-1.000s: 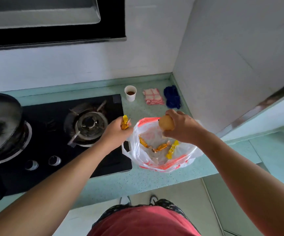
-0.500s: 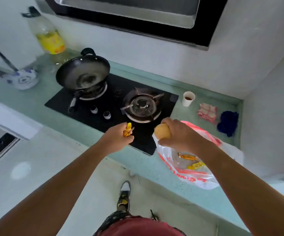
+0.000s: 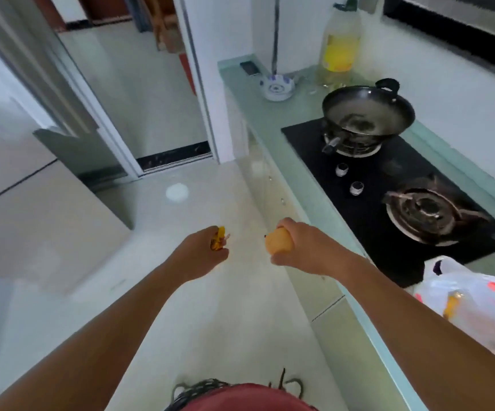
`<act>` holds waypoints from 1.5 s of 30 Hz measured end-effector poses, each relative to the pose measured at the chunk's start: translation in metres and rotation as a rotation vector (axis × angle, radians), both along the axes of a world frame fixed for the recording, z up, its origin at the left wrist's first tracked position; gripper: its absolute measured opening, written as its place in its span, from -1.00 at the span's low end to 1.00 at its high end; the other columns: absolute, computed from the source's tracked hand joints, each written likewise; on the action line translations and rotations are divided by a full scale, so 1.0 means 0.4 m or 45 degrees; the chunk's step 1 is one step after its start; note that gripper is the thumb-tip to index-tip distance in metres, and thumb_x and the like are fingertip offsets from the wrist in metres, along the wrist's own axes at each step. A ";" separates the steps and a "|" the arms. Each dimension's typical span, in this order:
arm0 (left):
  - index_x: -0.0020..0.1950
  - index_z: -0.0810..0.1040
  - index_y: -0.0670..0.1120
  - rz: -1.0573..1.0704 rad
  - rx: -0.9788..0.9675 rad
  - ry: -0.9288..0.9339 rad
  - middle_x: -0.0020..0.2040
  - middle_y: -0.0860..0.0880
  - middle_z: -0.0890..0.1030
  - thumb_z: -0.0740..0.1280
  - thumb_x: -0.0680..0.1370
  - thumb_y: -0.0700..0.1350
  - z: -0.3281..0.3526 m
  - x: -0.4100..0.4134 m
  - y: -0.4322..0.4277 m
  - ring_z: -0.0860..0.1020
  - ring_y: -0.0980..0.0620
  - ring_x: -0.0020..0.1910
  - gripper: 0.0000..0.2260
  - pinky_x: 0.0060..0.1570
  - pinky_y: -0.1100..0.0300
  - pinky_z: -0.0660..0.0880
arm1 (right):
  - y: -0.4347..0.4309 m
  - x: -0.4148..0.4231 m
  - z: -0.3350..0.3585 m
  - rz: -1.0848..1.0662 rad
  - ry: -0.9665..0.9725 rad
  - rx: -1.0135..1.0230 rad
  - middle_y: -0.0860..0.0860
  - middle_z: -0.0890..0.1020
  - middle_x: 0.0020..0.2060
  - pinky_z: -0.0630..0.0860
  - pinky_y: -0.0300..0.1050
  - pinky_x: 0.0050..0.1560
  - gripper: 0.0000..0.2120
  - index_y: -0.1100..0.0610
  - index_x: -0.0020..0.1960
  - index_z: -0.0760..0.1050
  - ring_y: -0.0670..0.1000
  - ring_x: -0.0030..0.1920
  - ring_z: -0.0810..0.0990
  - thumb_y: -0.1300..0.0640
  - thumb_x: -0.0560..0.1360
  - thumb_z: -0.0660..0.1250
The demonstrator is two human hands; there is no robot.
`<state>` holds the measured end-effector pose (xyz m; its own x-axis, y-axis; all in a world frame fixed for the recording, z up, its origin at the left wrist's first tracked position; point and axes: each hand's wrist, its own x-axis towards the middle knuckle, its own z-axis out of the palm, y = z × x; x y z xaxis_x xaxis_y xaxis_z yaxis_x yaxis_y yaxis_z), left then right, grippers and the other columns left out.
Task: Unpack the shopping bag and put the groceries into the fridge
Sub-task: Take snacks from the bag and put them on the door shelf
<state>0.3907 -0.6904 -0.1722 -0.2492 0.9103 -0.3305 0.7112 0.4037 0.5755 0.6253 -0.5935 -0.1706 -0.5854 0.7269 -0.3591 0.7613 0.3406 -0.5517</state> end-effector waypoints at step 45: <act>-0.09 0.45 -0.13 0.844 0.220 0.228 -0.17 -0.14 0.60 0.36 0.53 -0.05 0.209 -1.731 -0.673 0.54 -0.11 -0.22 -0.83 -0.23 0.09 0.44 | -0.354 -2.052 0.250 1.042 0.139 0.194 -0.02 0.52 0.12 0.54 -0.04 -0.03 -0.43 -0.08 0.33 0.33 0.00 0.02 0.54 -0.14 0.42 0.49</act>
<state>-0.3017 -0.9597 -0.0887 -0.8060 0.5839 -0.0969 0.4373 0.6977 0.5674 -0.1953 -0.7351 -0.0707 -0.9749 0.0934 -0.2019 0.1862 0.8391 -0.5112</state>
